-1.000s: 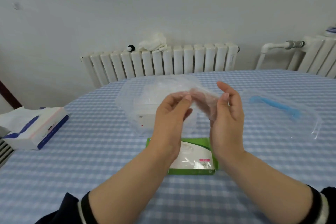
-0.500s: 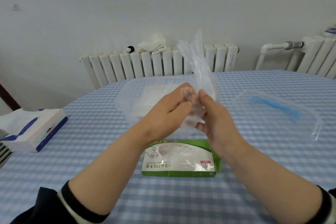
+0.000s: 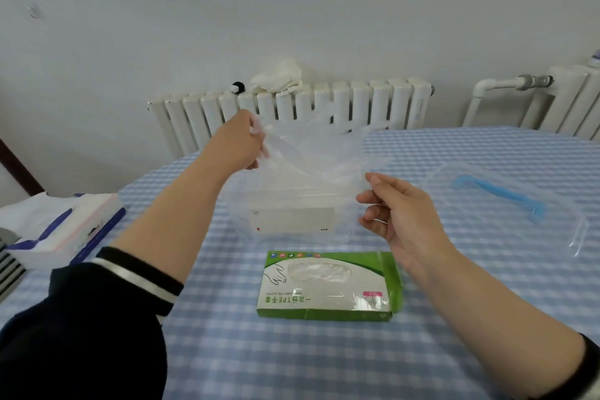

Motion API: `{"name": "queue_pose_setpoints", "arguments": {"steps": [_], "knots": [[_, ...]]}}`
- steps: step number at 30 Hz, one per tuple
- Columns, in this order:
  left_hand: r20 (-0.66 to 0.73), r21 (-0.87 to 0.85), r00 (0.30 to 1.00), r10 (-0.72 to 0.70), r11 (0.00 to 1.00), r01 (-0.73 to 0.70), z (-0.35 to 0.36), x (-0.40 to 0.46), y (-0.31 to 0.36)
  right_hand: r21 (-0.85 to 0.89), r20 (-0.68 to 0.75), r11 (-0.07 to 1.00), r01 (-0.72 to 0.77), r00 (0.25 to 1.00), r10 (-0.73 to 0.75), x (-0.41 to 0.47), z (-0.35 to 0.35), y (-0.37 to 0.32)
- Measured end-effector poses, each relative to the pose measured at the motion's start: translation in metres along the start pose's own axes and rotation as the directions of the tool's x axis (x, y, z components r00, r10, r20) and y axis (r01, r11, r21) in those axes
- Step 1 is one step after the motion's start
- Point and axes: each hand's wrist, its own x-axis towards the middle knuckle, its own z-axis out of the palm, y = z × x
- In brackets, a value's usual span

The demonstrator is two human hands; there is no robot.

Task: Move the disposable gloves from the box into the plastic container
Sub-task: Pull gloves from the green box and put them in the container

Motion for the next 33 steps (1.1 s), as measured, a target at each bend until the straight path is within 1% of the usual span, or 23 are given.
{"name": "queue_pose_setpoints", "arguments": {"steps": [2,3,5,6,8,10,11,15,17,18,19,20,21,22,23,24,25,27,29,30,31,32,33], "knots": [[0.002,0.133,1.000,-0.030,0.991,0.030,0.001,0.010,-0.010,-0.001,-0.025,1.000,0.007,1.000,-0.007,0.003,-0.001,0.000],[-0.014,0.244,1.000,-0.023,0.969,0.026,0.003,0.014,-0.015,-0.001,-0.035,1.000,0.015,0.999,-0.015,0.004,-0.001,0.000],[-0.067,0.504,0.997,0.034,0.864,0.004,0.007,0.017,-0.023,-0.001,-0.048,0.999,0.034,0.998,-0.034,0.005,-0.001,0.000],[-0.088,0.599,0.994,0.070,0.801,-0.003,0.008,0.017,-0.025,-0.003,-0.049,0.999,0.045,0.998,-0.045,0.005,-0.001,0.000],[-0.098,0.721,0.989,0.110,0.693,-0.006,0.010,0.018,-0.029,-0.009,-0.038,0.998,0.064,0.997,-0.064,0.004,0.000,0.000],[-0.085,0.792,0.988,0.131,0.611,-0.013,0.011,0.022,-0.031,-0.020,-0.024,0.996,0.082,0.996,-0.082,0.003,0.000,0.000],[-0.072,0.808,0.988,0.140,0.589,-0.024,0.010,0.023,-0.031,-0.028,-0.019,0.996,0.088,0.996,-0.088,0.003,0.001,0.001],[0.003,0.830,0.995,0.101,0.555,-0.059,0.005,0.026,-0.031,-0.048,0.005,0.994,0.096,0.995,-0.096,0.004,0.000,0.001],[-0.027,0.859,0.989,0.147,0.509,-0.052,0.002,0.024,-0.028,-0.053,0.007,0.993,0.107,0.994,-0.107,0.004,0.000,0.000],[-0.046,0.861,0.979,0.197,0.505,-0.061,0.001,0.023,-0.023,-0.059,0.000,0.991,0.118,0.993,-0.118,0.005,0.000,-0.001],[-0.031,0.837,0.973,0.228,0.537,-0.099,0.000,0.022,-0.017,-0.071,-0.007,0.989,0.130,0.991,-0.131,0.005,0.000,-0.001],[0.038,0.775,0.972,0.234,0.607,-0.176,0.000,0.020,-0.009,-0.085,-0.007,0.986,0.144,0.989,-0.145,0.005,0.000,-0.002],[0.174,0.670,0.963,0.206,0.692,-0.269,0.002,0.020,0.000,-0.099,-0.002,0.983,0.156,0.988,-0.157,0.005,0.000,-0.002],[0.351,0.537,0.924,0.151,0.776,-0.330,0.006,0.019,0.008,-0.116,0.006,0.980,0.164,0.986,-0.165,0.004,0.000,-0.001],[0.509,0.434,0.857,0.078,0.837,-0.334,0.012,0.017,0.012,-0.135,0.021,0.975,0.174,0.985,-0.173,0.002,0.001,0.001],[0.618,0.397,0.786,0.003,0.862,-0.315,0.018,0.017,0.011,-0.162,0.052,0.969,0.187,0.982,-0.181,0.000,0.002,0.001],[0.680,0.415,0.731,-0.061,0.854,-0.315,0.026,0.019,0.008,-0.193,0.089,0.961,0.198,0.979,-0.184,-0.002,0.002,0.001],[0.718,0.489,0.681,-0.142,0.799,-0.350,0.040,0.026,-0.005,-0.294,0.258,0.927,0.232,0.953,-0.157,-0.007,0.004,0.000],[0.743,0.484,0.644,-0.182,0.811,-0.330,0.048,0.033,-0.012,-0.452,0.475,0.841,0.297,0.878,-0.055,-0.009,0.004,0.001],[0.749,0.459,0.640,-0.170,0.830,-0.317,0.047,0.033,-0.012,-0.539,0.541,0.770,0.341,0.841,0.006,-0.010,0.004,0.002],[0.741,0.439,0.657,-0.135,0.838,-0.324,0.045,0.031,-0.009,-0.614,0.579,0.687,0.389,0.813,0.058,-0.011,0.004,0.005],[0.710,0.440,0.699,-0.083,0.828,-0.348,0.039,0.028,-0.004,-0.673,0.603,0.597,0.437,0.792,0.099,-0.011,0.003,0.006],[0.650,0.463,0.760,-0.022,0.804,-0.373,0.034,0.024,0.001,-0.714,0.617,0.514,0.475,0.775,0.141,-0.012,0.002,0.009]]}}
